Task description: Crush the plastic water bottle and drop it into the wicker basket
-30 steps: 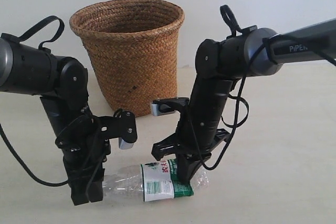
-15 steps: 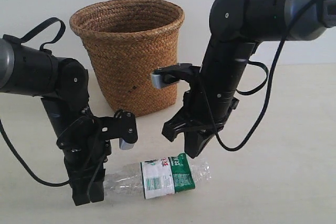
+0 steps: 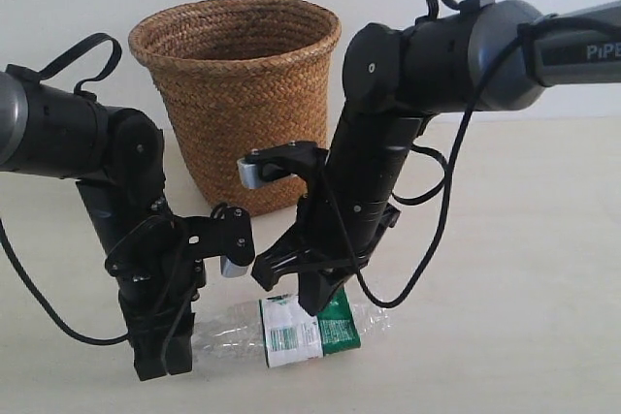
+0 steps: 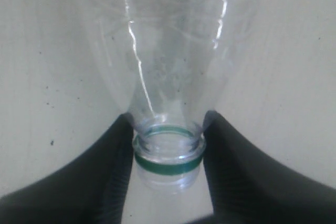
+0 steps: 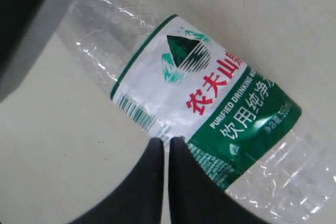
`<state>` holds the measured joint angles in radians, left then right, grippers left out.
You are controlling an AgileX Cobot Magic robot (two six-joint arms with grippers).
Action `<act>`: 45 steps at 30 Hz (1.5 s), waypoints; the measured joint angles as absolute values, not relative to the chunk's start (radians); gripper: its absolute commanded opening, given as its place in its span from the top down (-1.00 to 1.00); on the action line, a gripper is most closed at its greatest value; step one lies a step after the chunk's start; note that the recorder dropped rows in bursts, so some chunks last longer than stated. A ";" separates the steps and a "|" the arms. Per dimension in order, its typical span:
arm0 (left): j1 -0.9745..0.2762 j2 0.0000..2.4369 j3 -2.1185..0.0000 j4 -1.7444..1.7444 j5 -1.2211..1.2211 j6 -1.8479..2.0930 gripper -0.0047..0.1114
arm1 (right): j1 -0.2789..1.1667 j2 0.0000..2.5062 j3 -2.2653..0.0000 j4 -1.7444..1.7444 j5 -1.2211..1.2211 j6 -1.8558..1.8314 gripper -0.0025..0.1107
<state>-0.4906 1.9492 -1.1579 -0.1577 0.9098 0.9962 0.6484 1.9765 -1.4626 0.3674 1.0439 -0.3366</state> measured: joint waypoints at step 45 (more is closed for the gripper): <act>-0.491 1.949 -1.158 -0.146 0.907 0.981 0.85 | 0.648 2.124 -1.475 0.376 0.963 -0.125 0.96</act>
<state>-0.4906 1.9492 -1.1579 -0.1460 0.9074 0.9812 0.6484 2.1243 -1.4747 0.3757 0.9630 -0.1254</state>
